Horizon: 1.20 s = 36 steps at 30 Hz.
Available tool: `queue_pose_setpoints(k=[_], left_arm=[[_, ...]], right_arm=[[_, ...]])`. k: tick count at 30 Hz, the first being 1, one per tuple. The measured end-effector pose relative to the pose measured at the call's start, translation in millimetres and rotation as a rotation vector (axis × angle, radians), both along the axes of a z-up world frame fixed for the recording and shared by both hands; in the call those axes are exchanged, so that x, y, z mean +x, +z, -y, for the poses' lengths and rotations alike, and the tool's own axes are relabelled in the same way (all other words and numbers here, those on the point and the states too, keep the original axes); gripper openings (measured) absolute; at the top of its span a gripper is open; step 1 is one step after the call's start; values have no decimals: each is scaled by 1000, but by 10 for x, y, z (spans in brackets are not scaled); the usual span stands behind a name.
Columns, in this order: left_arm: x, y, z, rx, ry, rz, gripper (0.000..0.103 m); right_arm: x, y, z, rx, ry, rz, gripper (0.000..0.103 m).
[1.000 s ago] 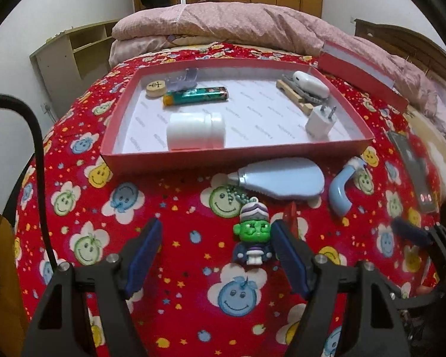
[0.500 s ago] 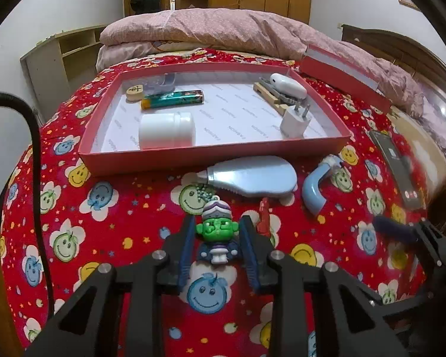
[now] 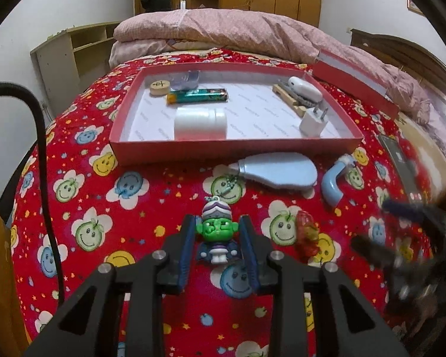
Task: Organize rigid objects
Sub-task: 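Grasp the green figurine toy with left tool, then grasp the light blue curved tube with right tool while left tool holds the figurine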
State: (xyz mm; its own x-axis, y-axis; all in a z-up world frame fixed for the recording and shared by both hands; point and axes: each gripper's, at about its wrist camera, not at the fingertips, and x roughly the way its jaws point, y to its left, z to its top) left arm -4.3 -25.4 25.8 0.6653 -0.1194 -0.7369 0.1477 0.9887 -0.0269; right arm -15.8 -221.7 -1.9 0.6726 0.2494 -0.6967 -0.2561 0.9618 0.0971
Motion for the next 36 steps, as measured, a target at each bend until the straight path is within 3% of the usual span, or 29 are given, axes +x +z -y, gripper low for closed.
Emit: queue_pose_setpoints(k=[14,25,31,34,36], left_arm=[[-24,6,-96,-34,-4,15,32],[-54,175,-252,-53,33,43,32],[-72,193,-307,-69,45,39,32],[-70,194,-335,-79,49,41,32],[-62,190,-354,-87,53,39,32]], right_arm=[[505,77,-212,-129,40,57,91],[543,-50,-188,-112,33,39,89],[527,-41,-149,-95,14,43,79],[515,-34,-151,-107,-2,53,69],[513,-24,-123,-99,-12,58,53]])
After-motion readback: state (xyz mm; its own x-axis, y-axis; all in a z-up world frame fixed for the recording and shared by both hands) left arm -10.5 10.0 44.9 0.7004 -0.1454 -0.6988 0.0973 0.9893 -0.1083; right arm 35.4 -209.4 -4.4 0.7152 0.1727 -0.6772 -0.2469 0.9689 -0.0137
